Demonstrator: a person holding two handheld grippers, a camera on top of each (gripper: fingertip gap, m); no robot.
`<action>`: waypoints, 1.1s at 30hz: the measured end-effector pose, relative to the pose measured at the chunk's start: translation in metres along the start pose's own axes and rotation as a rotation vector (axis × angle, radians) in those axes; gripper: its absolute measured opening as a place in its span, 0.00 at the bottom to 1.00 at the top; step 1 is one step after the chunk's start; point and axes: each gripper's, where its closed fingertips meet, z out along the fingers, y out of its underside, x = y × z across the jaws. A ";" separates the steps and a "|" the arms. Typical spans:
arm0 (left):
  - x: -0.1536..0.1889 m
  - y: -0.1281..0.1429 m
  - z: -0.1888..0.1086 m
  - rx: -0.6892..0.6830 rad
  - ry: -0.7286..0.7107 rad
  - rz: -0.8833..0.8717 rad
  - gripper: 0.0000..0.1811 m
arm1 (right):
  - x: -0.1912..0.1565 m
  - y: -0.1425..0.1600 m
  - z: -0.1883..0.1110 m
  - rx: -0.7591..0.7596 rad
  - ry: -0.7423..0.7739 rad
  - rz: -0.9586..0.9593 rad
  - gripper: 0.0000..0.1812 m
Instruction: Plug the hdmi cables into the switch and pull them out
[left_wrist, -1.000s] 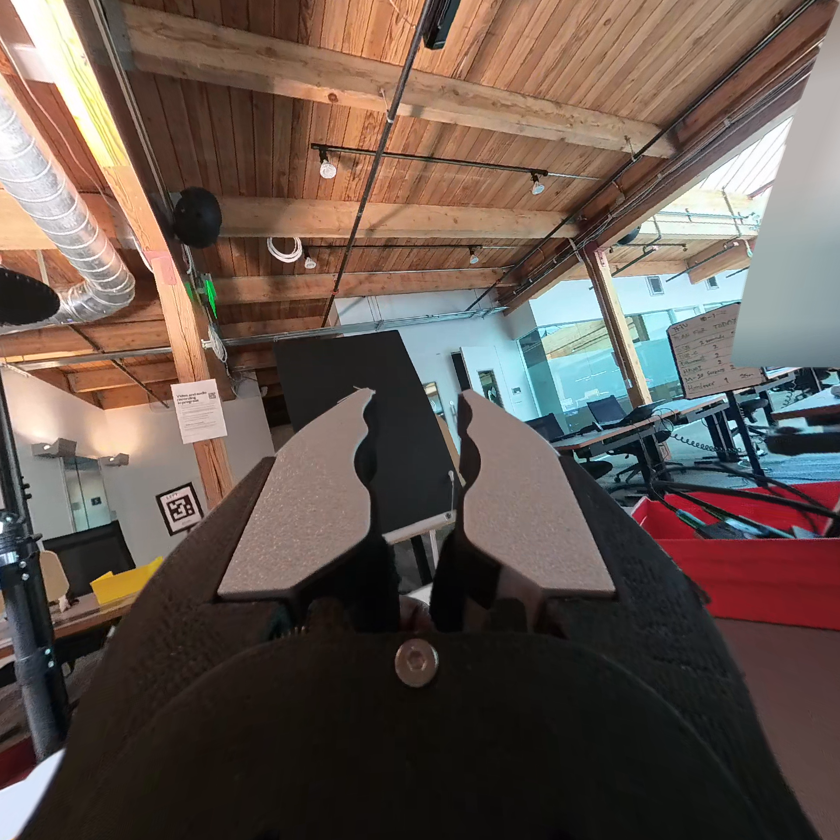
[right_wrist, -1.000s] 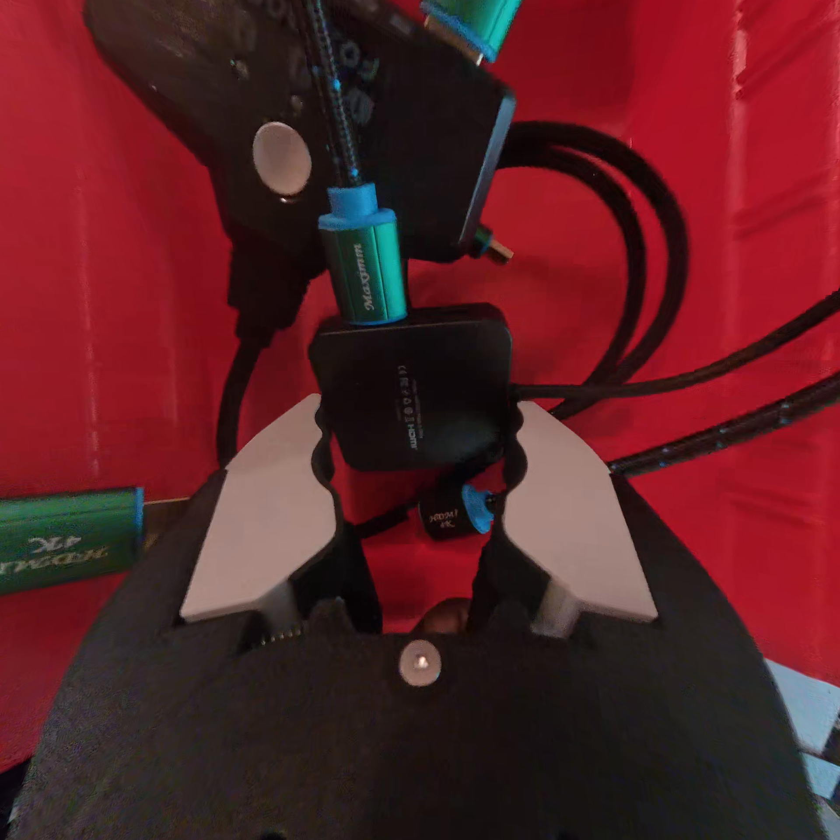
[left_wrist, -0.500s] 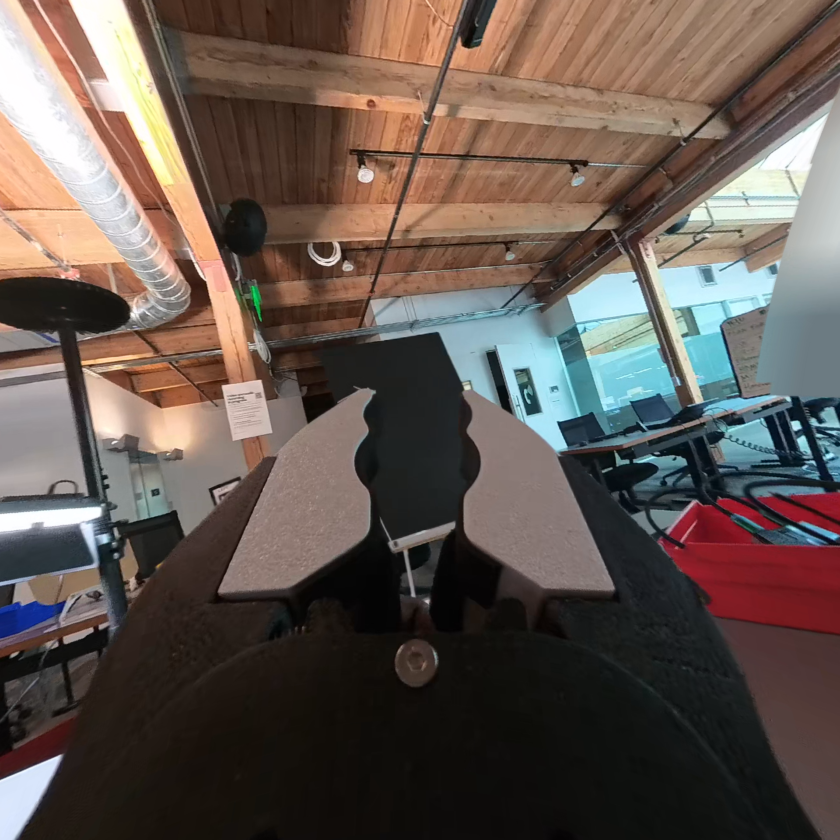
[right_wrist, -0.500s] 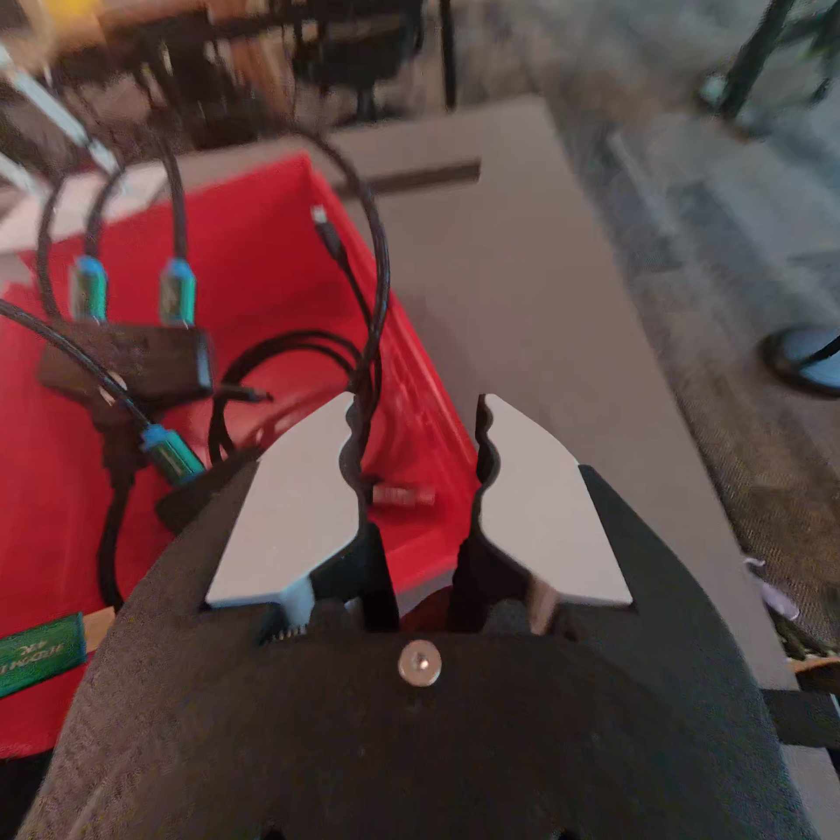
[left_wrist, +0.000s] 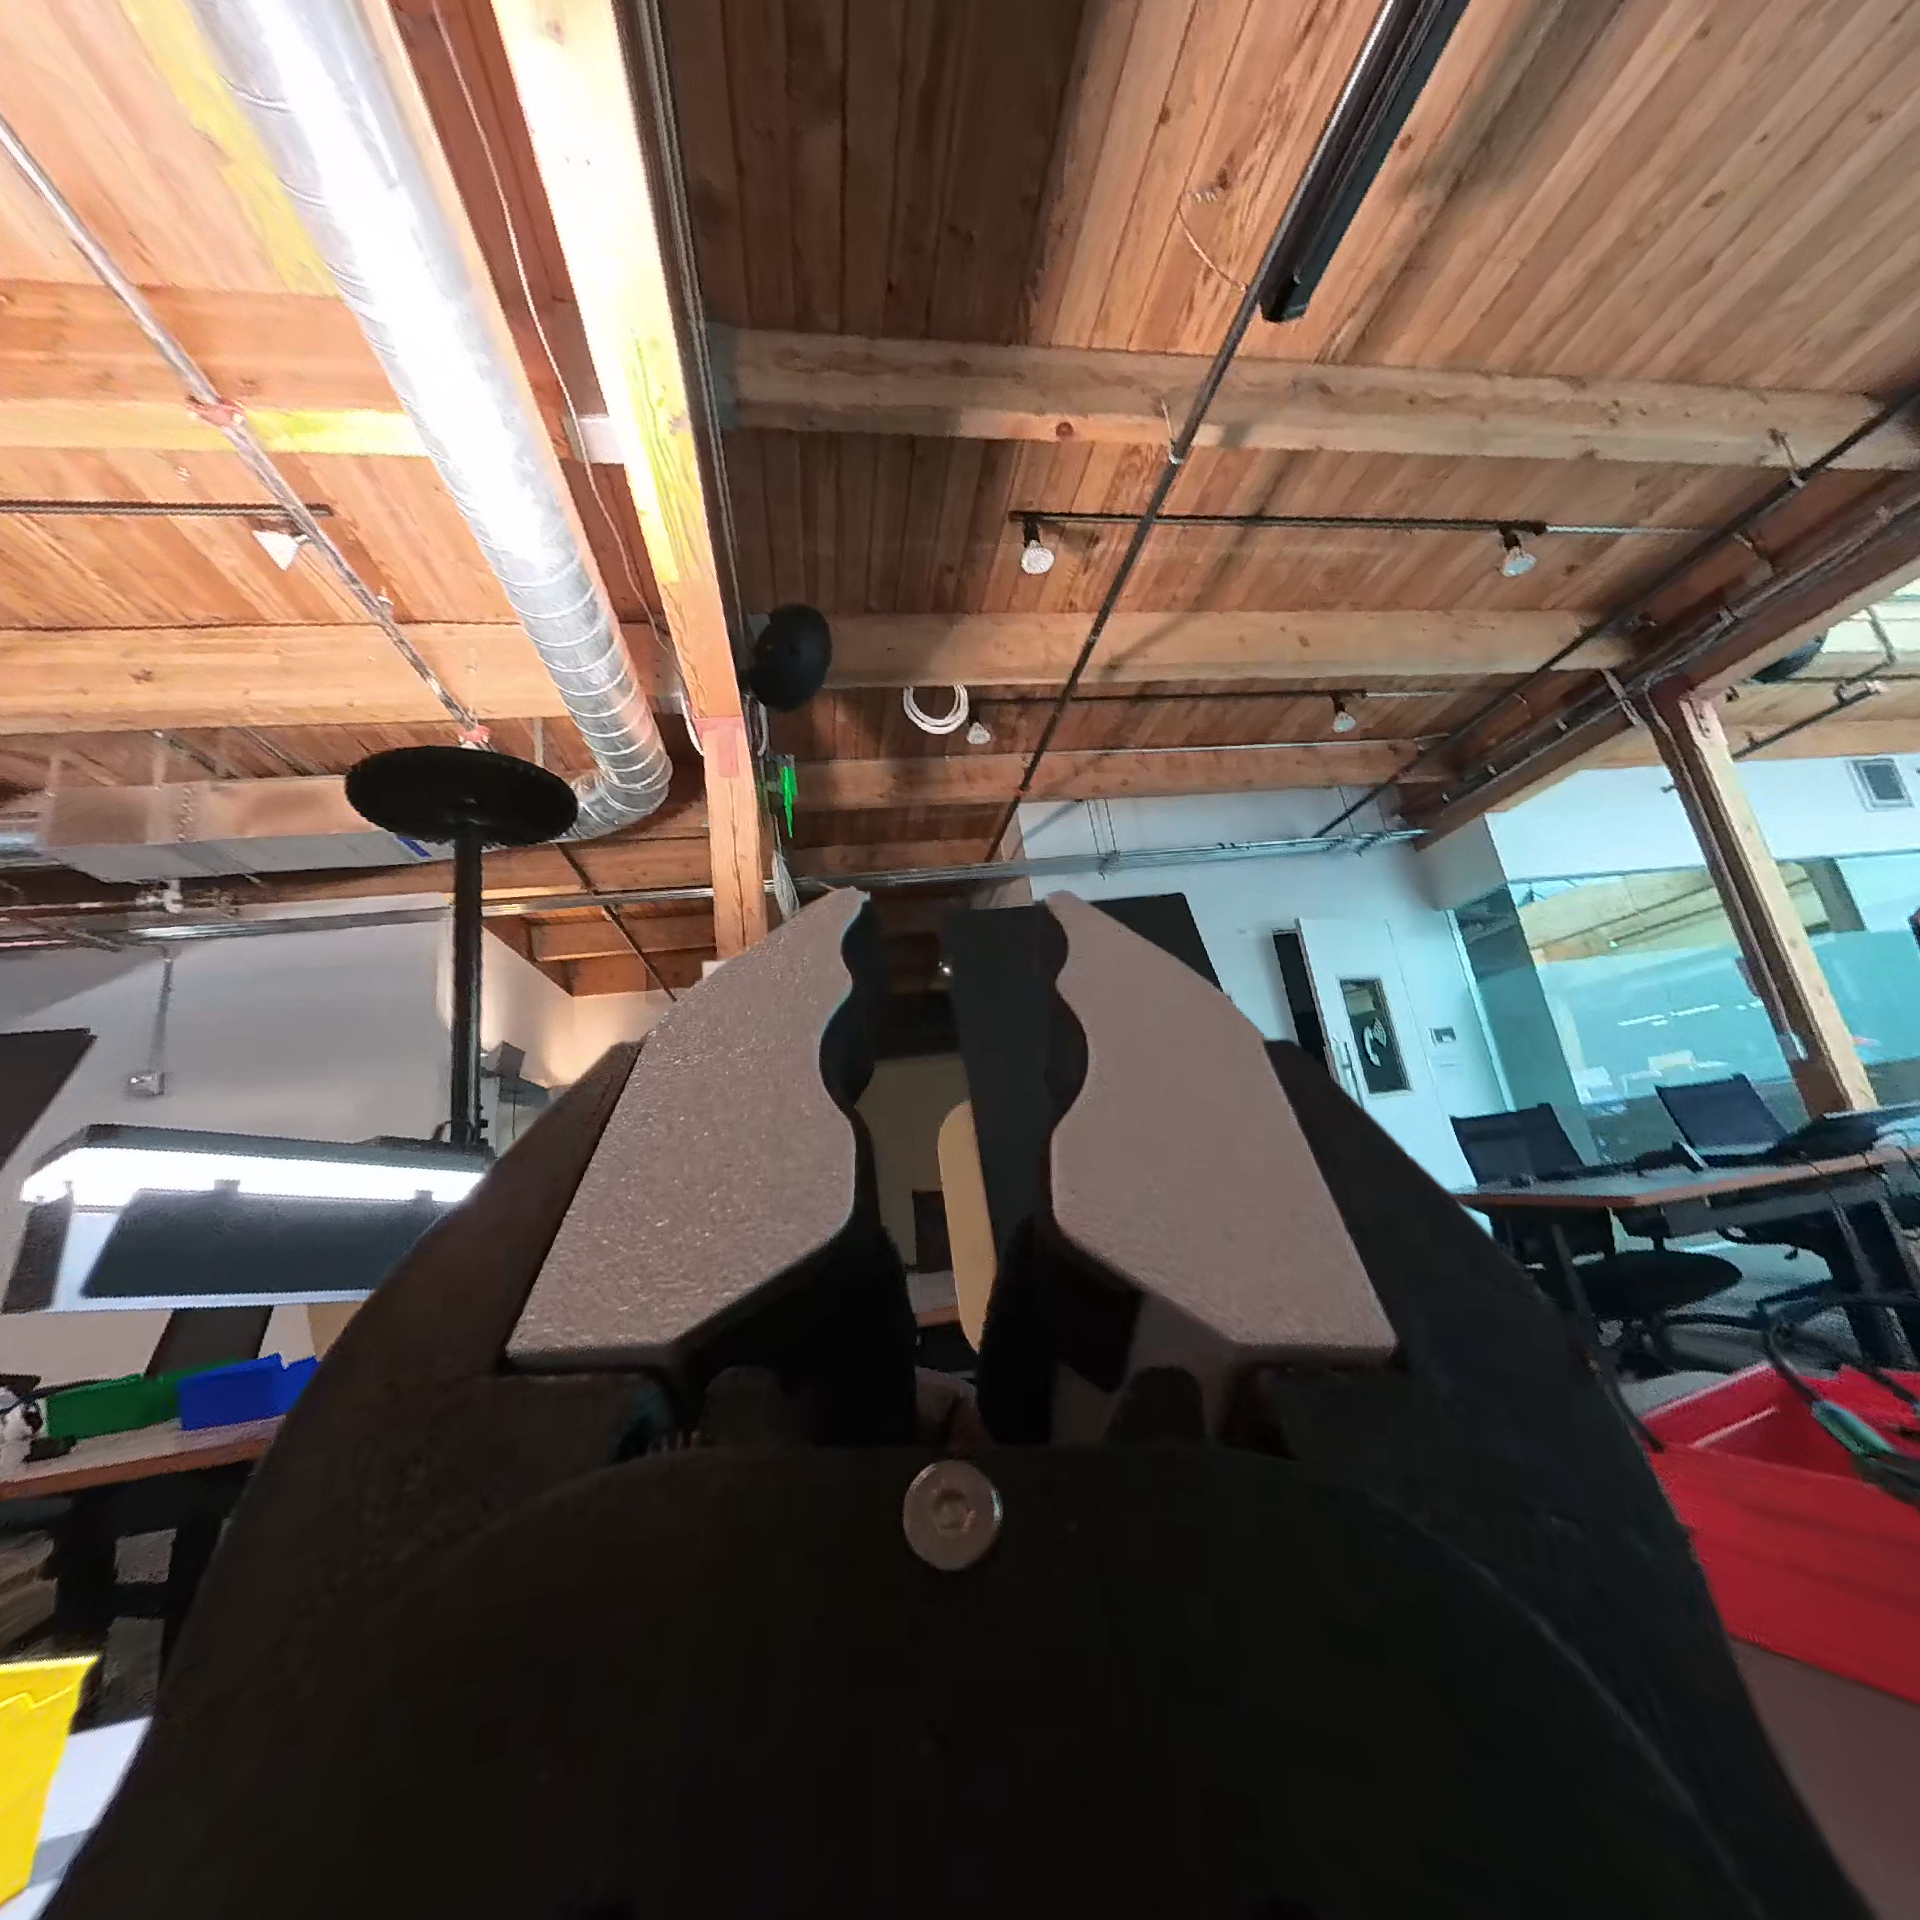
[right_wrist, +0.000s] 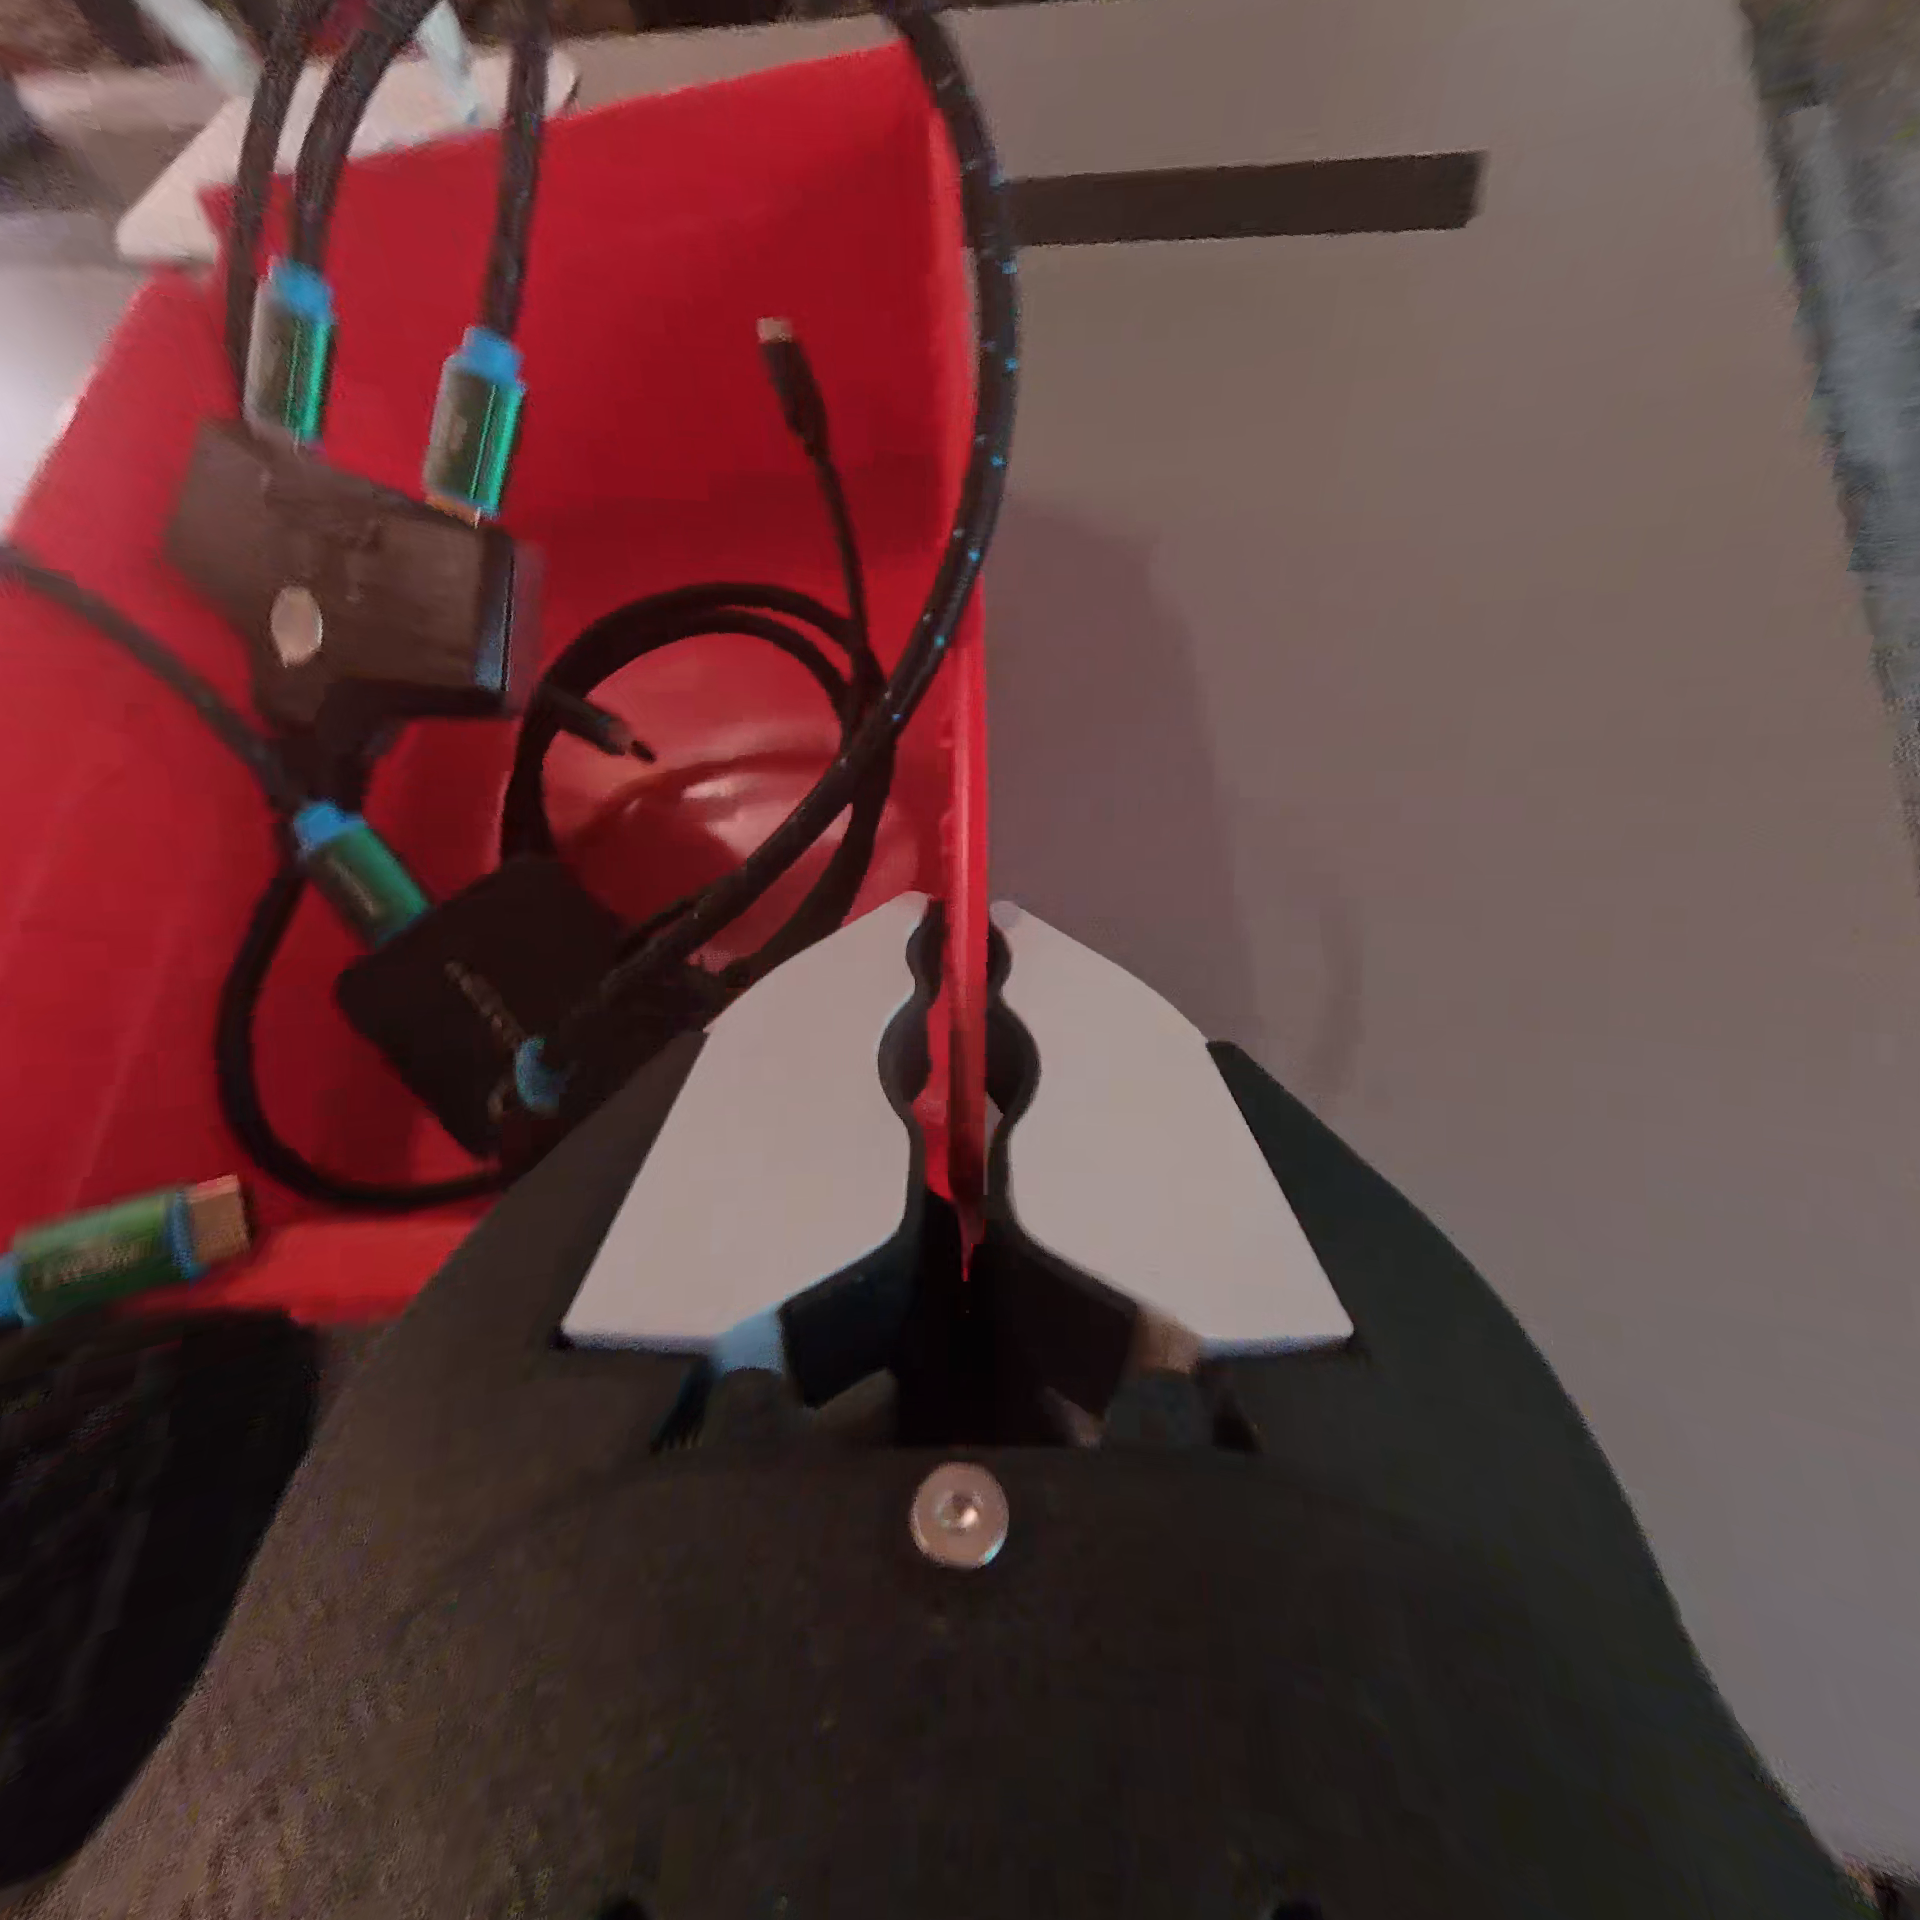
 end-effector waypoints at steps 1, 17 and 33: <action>-0.002 -0.003 -0.002 0.003 -0.006 0.003 0.15 | -0.008 -0.001 0.003 -0.013 -0.008 -0.036 0.03; -0.022 0.005 -0.010 -0.099 -0.015 0.015 0.14 | -0.129 -0.010 0.045 -0.084 -0.042 -0.369 0.06; -0.001 0.046 -0.034 -0.478 0.215 0.120 0.17 | -0.306 -0.006 0.082 0.062 -0.275 -0.446 0.14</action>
